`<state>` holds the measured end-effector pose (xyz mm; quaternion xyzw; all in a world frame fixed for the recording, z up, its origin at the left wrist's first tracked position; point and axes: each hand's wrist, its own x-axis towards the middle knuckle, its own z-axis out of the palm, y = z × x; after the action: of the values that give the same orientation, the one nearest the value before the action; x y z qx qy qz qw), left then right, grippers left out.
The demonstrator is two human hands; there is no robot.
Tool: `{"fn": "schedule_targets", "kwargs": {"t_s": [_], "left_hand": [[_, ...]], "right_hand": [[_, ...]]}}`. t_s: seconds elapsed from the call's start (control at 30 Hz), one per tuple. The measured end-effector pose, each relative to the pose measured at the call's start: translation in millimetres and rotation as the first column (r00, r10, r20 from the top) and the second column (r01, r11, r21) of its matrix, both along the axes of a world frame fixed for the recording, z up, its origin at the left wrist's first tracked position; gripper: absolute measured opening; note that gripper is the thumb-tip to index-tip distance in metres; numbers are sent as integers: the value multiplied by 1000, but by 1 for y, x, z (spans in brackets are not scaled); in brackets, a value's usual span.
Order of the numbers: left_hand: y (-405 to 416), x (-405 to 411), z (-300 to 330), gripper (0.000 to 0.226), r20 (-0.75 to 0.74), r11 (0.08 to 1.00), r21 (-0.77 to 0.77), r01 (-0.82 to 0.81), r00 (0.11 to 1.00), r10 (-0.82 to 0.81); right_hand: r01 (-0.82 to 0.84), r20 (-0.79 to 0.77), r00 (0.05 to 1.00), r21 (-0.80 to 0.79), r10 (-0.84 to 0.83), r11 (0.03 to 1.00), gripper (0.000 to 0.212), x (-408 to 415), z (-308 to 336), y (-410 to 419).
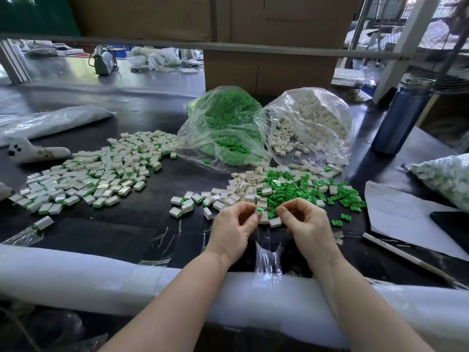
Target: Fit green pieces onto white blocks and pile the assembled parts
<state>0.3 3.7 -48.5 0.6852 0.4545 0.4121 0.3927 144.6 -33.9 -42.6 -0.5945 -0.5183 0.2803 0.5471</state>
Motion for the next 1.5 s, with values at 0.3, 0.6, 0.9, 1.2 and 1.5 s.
{"fn": "schedule_targets", "kwargs": {"t_s": [0.3, 0.6, 0.9, 1.2, 1.5], "left_hand": [[12, -13, -2, 23, 76, 856, 9, -517, 854, 515], [11, -12, -3, 39, -139, 849, -24, -528, 842, 521], [5, -7, 0, 38, -322, 887, 143, -439, 827, 461], [-4, 2, -3, 32, -527, 943, 330, -28, 824, 209], [-3, 3, -6, 32, -561, 945, 327, 8, 806, 187]], "right_hand": [[380, 123, 920, -50, -372, 924, 5, 14, -7, 6], [422, 306, 885, -214, -349, 881, 13, 14, -7, 5], [414, 457, 854, -307, -248, 857, 11, 12, -5, 3], [378, 378, 882, -211, -282, 901, 17, 10, -3, 2], [338, 317, 903, -111, -289, 935, 21, 11, -7, 2]]}}
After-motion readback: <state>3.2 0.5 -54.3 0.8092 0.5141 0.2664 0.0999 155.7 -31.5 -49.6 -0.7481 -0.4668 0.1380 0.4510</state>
